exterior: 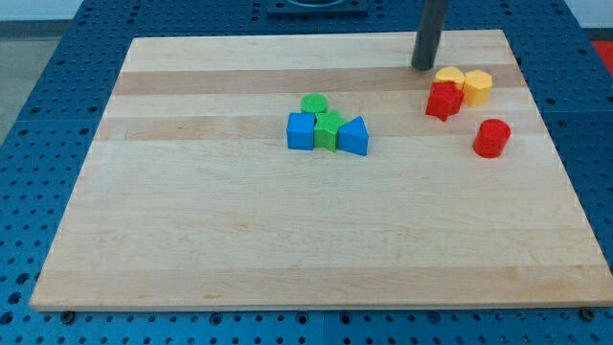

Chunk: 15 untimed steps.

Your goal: Separate the yellow blocks

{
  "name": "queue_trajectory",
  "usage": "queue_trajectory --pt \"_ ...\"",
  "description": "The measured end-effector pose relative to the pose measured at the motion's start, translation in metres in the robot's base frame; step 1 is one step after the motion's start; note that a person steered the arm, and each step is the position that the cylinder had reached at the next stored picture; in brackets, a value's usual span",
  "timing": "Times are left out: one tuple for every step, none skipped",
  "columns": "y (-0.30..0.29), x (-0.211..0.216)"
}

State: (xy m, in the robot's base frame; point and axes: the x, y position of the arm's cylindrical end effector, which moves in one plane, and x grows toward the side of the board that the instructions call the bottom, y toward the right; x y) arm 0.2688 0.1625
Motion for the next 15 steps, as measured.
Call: queue_trajectory --pt "0.002 0.003" --pt "0.002 0.011" --pt "0.002 0.023" --pt "0.002 0.027" --pt "0.002 0.014" --pt "0.003 0.007" --pt "0.003 0.007" --pt "0.003 0.011" --pt "0.01 0.017" --pt "0.027 0.017" --pt "0.039 0.018" --pt "0.041 0.025" --pt "0.043 0.039" --pt "0.047 0.054" --pt "0.049 0.056"
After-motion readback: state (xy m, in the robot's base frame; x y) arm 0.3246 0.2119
